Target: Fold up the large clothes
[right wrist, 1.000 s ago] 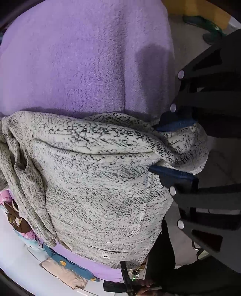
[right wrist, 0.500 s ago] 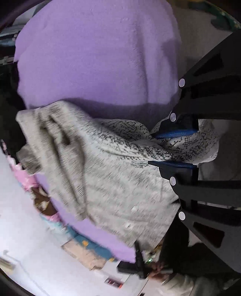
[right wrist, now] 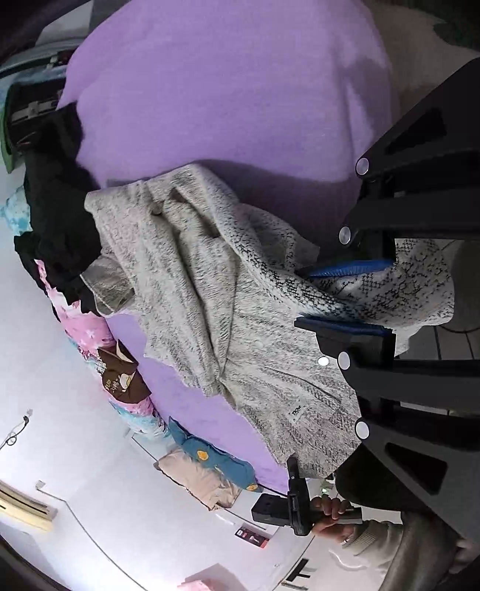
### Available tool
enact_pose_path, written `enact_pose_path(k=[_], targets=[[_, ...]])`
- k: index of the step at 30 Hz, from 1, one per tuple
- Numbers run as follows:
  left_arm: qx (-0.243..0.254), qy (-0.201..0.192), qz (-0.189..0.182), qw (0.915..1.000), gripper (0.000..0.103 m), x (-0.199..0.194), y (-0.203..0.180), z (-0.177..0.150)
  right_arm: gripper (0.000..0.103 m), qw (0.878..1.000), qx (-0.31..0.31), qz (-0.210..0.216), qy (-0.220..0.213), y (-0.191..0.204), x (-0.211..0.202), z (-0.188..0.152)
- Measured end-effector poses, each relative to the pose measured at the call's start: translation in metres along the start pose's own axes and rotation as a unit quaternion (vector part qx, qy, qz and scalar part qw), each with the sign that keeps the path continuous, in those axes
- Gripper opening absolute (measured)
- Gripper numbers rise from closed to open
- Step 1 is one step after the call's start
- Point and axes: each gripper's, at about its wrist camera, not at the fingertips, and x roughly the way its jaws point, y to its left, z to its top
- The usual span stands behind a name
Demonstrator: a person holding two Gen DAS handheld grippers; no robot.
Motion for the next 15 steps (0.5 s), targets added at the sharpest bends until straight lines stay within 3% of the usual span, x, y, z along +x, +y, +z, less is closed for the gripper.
enact_pose_path(k=[15], targets=[[-0.009,0.002,-0.019,0.9998,0.013,-0.009,-0.024,0.044,0.020,1.000,-0.023,-0.004,-0.001,0.012,-0.011,0.040]])
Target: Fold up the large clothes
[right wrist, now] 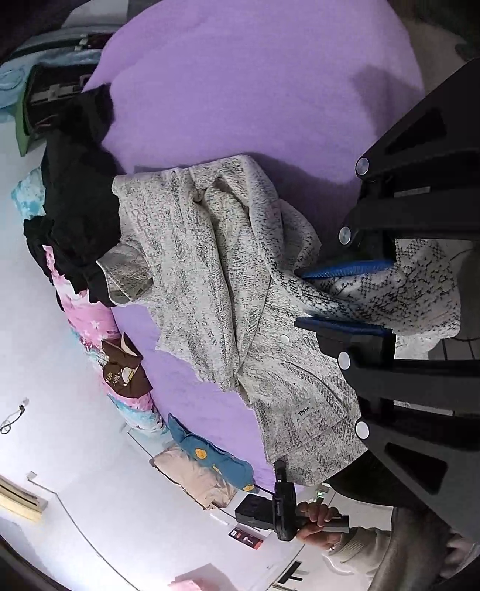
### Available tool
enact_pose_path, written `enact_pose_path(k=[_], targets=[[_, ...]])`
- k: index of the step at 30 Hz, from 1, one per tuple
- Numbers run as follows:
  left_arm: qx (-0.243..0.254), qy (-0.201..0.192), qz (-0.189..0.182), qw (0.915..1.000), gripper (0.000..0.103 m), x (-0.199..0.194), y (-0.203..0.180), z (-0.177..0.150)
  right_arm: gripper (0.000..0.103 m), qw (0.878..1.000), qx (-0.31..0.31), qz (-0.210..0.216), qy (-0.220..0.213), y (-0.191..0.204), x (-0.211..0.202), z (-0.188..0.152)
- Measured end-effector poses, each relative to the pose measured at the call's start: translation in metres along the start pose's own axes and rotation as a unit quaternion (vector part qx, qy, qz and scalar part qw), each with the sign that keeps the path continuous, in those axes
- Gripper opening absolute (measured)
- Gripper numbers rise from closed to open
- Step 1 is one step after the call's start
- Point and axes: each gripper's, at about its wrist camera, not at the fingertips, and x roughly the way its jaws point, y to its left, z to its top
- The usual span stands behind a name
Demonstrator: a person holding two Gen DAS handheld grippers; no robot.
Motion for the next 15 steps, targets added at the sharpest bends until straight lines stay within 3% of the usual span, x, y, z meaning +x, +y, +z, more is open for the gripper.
enact_pose_path(k=[1,3,9,11,12,13,15], targets=[[-0.001,0.000,0.001,1.0000,0.013,-0.001,-0.001,0.002,0.007,1.000,0.001,0.002,-0.005,-0.001,-0.003,0.003],[0.000,0.001,0.004,1.0000,0.013,-0.001,-0.002,0.007,0.001,1.000,0.008,0.011,-0.016,-0.004,-0.011,0.011],[0.001,0.006,0.002,1.0000,0.012,0.002,-0.009,0.017,0.001,1.000,0.000,-0.014,-0.012,-0.011,-0.014,0.025],[0.001,0.002,-0.001,1.0000,0.012,0.000,-0.013,0.020,0.006,1.000,0.004,-0.023,-0.005,-0.012,-0.010,0.020],[0.001,0.000,-0.002,1.0000,0.012,-0.002,-0.015,0.022,0.015,0.999,0.011,-0.030,0.007,-0.015,-0.006,0.017],[0.002,-0.004,-0.005,1.0000,0.012,-0.004,-0.016,0.025,0.046,0.999,0.015,-0.036,0.017,-0.017,-0.002,0.014],[0.007,-0.011,-0.005,0.9999,0.011,-0.009,-0.020,0.028,0.076,0.996,0.026,-0.070,0.041,-0.026,0.010,0.004]])
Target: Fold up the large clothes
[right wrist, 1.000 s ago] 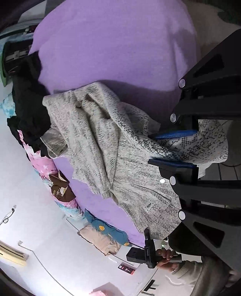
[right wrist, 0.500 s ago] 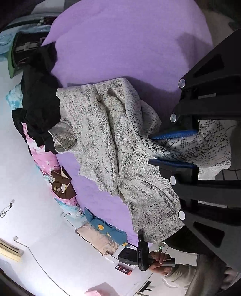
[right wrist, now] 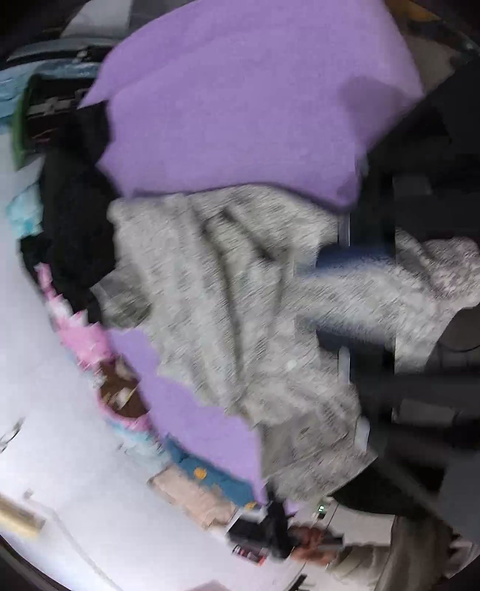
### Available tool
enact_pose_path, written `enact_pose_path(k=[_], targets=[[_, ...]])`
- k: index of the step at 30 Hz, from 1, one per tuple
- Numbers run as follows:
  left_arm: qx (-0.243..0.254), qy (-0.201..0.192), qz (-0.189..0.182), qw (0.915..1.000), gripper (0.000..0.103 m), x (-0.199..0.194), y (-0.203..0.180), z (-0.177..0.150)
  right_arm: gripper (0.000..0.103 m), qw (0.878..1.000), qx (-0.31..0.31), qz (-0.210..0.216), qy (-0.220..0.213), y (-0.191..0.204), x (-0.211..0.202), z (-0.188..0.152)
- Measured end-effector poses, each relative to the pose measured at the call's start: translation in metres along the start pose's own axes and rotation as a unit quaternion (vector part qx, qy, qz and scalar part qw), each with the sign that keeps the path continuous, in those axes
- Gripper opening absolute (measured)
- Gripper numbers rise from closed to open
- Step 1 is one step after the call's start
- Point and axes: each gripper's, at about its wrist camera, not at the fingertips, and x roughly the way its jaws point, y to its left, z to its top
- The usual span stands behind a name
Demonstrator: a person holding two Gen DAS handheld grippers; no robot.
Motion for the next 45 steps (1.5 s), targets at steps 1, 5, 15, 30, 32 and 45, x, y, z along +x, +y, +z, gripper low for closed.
enact_pose_path(k=[1,5,15,30,32,45], targets=[[0.002,-0.005,-0.003,1.0000,0.008,-0.003,-0.001,0.002,0.076,1.000,0.007,-0.002,0.013,-0.005,0.006,-0.003],[0.000,0.004,0.000,1.0000,0.008,0.000,0.000,0.002,0.081,0.997,0.015,-0.031,0.076,-0.019,0.032,-0.024],[-0.020,0.054,0.071,0.9958,0.008,0.032,0.043,-0.028,0.090,0.974,0.052,-0.016,0.221,-0.042,0.083,-0.059],[-0.065,0.096,0.139,0.9835,0.008,0.035,0.107,-0.065,0.034,0.960,0.010,0.034,0.276,-0.018,0.114,-0.074],[-0.072,0.110,0.140,0.9813,0.011,0.043,0.115,-0.070,0.034,0.961,0.010,0.034,0.273,-0.018,0.112,-0.074],[-0.096,0.129,0.122,0.9794,0.053,0.056,0.145,-0.085,0.034,0.961,0.029,0.048,0.270,-0.030,0.106,-0.074]])
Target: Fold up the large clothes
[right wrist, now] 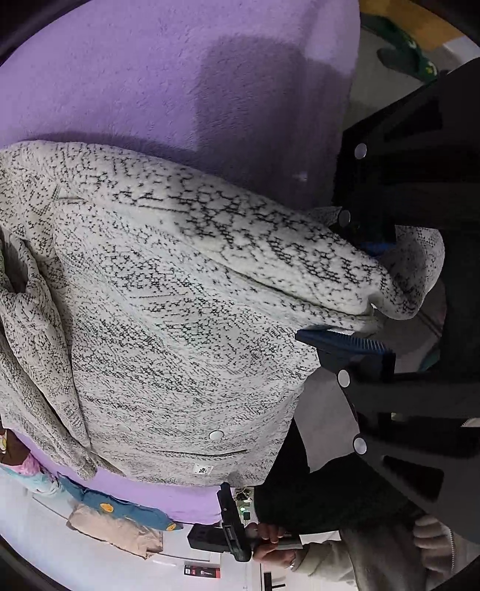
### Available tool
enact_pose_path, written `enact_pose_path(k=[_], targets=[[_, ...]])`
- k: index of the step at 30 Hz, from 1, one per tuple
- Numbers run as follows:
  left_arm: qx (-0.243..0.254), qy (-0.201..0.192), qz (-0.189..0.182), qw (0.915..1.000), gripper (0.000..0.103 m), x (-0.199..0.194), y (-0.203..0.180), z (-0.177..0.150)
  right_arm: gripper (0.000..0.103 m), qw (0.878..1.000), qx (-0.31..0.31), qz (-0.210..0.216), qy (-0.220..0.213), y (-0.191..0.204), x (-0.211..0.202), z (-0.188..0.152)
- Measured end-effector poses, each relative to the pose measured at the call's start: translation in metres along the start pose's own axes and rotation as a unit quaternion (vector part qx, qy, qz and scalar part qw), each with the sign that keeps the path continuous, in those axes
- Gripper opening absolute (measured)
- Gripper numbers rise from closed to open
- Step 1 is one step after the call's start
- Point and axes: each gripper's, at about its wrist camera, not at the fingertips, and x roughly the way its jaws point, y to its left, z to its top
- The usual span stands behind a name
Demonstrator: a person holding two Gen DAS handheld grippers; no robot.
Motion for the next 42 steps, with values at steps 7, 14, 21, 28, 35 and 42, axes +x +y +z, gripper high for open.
enact_pose_path(k=[7,14,21,28,35,42], targets=[[-0.017,-0.013,0.014,0.9997,0.060,-0.010,0.028,-0.011,0.034,1.000,-0.005,-0.010,0.007,0.010,0.007,0.005],[0.031,0.026,0.016,0.9991,0.060,0.019,0.015,-0.009,0.037,1.000,0.006,0.002,0.019,0.007,0.011,0.006],[0.027,0.038,-0.003,0.9989,0.057,0.042,0.014,-0.010,0.030,1.000,0.005,-0.009,0.010,0.006,0.009,0.003],[0.029,0.030,-0.004,0.9991,0.018,0.035,0.006,-0.010,0.022,0.999,-0.021,-0.026,-0.016,0.019,-0.001,-0.002],[0.036,0.018,-0.024,0.9989,0.013,0.015,-0.004,-0.013,0.017,0.997,-0.034,0.008,-0.066,0.025,-0.028,-0.011],[0.046,-0.008,-0.060,0.9971,0.012,-0.015,-0.025,-0.011,0.016,0.988,-0.021,0.086,-0.127,0.029,-0.061,-0.008]])
